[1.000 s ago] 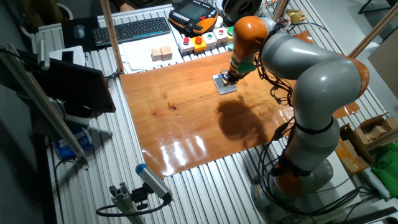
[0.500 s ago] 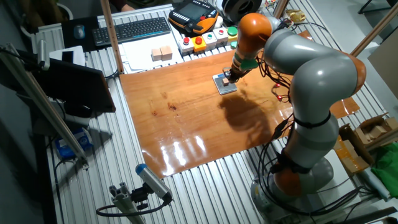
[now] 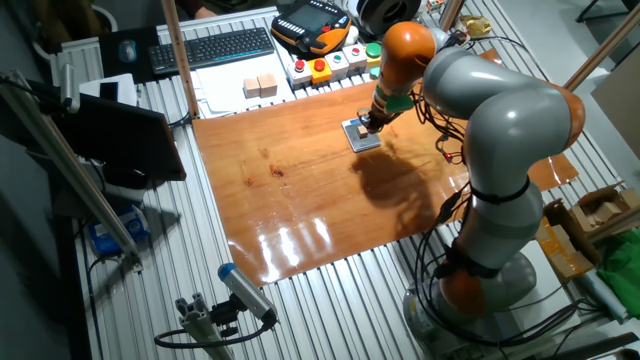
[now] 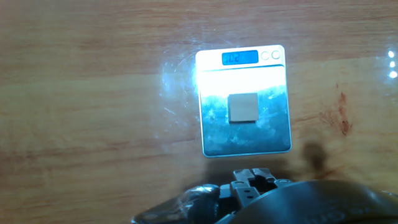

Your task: Remove the object from the scale

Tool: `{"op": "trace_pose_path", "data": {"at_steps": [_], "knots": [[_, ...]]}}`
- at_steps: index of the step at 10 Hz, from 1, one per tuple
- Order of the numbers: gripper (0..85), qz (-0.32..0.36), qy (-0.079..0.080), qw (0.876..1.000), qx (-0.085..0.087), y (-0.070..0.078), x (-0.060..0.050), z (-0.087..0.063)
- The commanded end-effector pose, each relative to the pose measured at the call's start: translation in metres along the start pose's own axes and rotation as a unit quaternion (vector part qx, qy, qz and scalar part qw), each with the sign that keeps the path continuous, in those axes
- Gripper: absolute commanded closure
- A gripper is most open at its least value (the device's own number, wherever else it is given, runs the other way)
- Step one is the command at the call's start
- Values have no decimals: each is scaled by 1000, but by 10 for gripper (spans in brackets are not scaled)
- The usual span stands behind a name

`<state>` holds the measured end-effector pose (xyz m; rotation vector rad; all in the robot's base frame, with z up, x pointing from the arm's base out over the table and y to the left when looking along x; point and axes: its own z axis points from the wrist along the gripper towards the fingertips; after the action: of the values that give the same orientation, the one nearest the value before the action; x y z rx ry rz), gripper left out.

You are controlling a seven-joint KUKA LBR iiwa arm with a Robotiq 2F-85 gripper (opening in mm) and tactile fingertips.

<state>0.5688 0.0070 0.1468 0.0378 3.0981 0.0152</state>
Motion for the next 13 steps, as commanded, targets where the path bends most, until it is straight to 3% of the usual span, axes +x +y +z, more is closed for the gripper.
{"op": "trace_pose_path", "data": {"at_steps": [1, 5, 7, 10, 11, 13], "knots": [[843, 0, 0, 1000, 0, 0, 0, 1], [843, -5, 11, 1000, -1, 0, -3, 6], [843, -6, 16, 1000, 8, 0, -3, 6], [843, -11, 11, 1000, 19, 0, -3, 6], [843, -12, 3, 1000, 20, 0, -3, 6], [843, -21, 5, 1000, 15, 0, -3, 6]]}}
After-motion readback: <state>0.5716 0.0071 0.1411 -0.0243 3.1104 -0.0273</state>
